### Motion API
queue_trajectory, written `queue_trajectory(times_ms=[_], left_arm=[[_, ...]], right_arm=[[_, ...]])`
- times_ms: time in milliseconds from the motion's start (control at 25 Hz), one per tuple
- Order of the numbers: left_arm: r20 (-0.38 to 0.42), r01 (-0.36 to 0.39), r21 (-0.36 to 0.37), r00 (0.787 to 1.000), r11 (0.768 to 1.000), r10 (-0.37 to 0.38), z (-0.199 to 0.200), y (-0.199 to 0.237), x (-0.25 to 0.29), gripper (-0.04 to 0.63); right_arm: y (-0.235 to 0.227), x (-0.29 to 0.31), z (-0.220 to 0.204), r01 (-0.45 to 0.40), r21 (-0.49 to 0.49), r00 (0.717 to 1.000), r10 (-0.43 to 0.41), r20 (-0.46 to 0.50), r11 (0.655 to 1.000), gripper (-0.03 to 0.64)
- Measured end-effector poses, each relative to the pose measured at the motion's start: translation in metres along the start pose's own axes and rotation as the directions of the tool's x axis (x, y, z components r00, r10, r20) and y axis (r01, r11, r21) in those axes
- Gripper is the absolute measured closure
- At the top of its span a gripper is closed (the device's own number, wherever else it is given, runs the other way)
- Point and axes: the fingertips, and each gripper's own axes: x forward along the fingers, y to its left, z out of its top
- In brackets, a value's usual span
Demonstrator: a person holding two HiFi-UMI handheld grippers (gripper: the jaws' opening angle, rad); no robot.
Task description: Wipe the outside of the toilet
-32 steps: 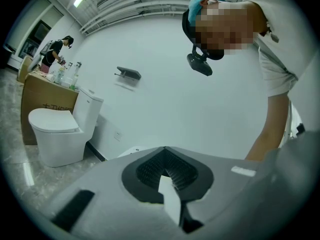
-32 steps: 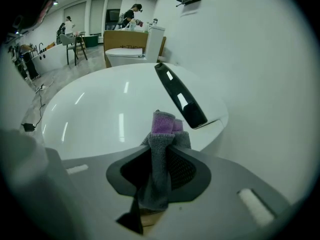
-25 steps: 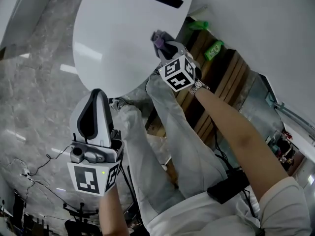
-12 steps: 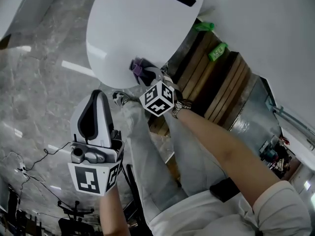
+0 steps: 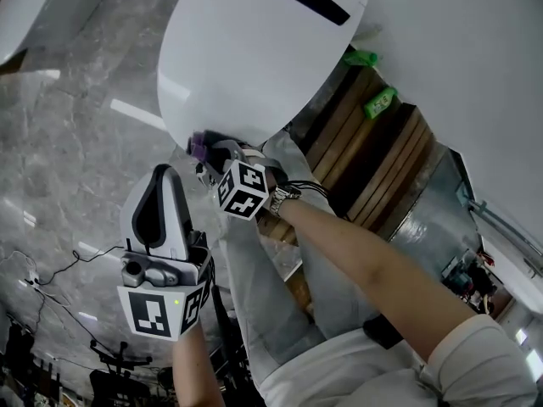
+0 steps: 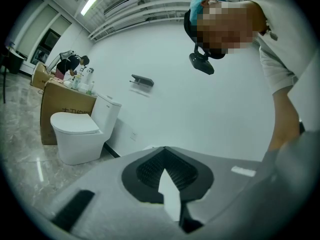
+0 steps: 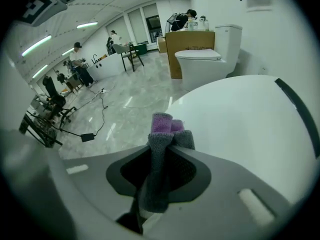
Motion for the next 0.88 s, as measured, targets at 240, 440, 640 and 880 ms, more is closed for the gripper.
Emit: queue_trajectory(times_ms=[240,440,640,880], left_arm=[[-0.018,0.013,0.005,1.000,1.000,-0.013,-0.003,-0.023,0.046,0.592],[-0.016,0.054,-0.001,0.998,0.999,-0.054,0.000,-0.058,0.113,0.592],[0.010,0.113,0.001,0.994,0.994,-0.113,0.012,-0.102,0.192,0.592],[-0.010,0.168,0.022,0.986,0.986,-0.168,0.015,-0.142,0.257,0.592]], right_arm=[[-0.032,-0.031,0.013,-0.097,0.001,0.988,0.096,0.124,0.995,0.528],[-0.141,-0.091,-0.006,0.040,0.099,0.977,-0.060,0.203,0.994,0.528],[-0.305,-0.166,-0.059,0.249,0.259,0.932,-0.303,0.197,0.933,0.528],[-0.470,-0.244,-0.123,0.458,0.343,0.851,-0.516,0.096,0.820,0.528]])
